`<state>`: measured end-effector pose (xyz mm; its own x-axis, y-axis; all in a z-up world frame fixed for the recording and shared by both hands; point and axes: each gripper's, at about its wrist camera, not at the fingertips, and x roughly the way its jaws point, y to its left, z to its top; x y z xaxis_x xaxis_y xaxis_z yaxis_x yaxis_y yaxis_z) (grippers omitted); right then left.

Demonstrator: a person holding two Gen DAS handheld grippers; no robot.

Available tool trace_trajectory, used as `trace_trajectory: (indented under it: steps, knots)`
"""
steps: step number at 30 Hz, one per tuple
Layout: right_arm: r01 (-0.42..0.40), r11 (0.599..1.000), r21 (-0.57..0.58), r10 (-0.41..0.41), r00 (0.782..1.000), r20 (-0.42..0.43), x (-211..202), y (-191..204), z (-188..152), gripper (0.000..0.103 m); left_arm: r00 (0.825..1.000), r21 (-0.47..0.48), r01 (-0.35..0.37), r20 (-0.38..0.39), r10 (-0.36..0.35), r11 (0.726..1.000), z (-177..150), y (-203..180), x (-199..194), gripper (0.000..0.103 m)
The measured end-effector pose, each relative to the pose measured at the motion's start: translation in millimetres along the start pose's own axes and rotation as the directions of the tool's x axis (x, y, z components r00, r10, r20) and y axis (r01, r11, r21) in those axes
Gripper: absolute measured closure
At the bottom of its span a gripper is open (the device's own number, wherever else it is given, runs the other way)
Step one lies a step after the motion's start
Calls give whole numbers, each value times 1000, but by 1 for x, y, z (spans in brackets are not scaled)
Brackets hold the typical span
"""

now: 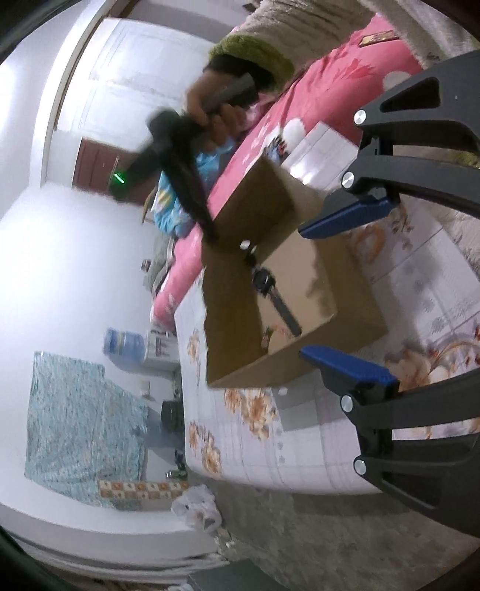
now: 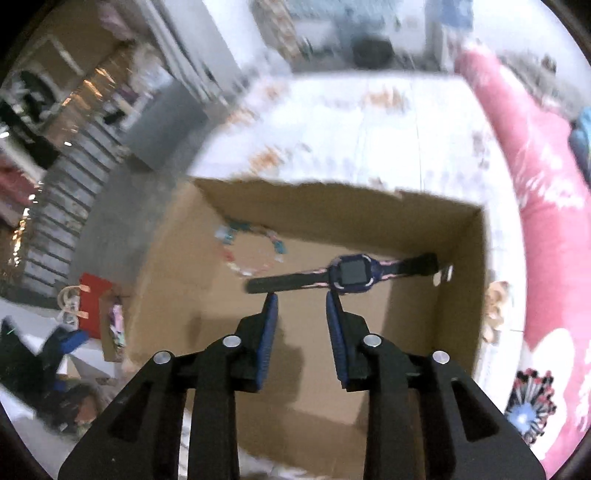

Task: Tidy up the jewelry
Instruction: 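Withdraw the right gripper from the box and lower it beside the box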

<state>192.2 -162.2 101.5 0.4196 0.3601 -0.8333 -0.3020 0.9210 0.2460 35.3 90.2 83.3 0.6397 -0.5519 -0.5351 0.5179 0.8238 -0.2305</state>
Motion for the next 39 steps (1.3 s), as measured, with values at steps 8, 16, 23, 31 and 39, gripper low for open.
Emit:
trace_trajectory:
  steps: [8,16,23,31,39]
  knots:
    - [-116,993,20,111,982,151,-44,3,-95,69,991,29,96,-97,-93,995,-32,-35,24,42]
    - [-195,943,268,174,980,101,19,-32,-152,71,980,87,95,-185,-77,992,-49,-55,63,42]
    - [-278,892,357,242,960,142,38,-38,-169,77,968,264,90,-250,-22,960,-67,-90,104,50]
    - [-341,857,386,303,940,157,50,-43,-182,77,933,316,55,-353,63,947,-74,-97,154,78]
    - [-360,838,409,322,933,161,52,-53,-189,78,944,286,46,-327,53,957,-74,-90,151,94]
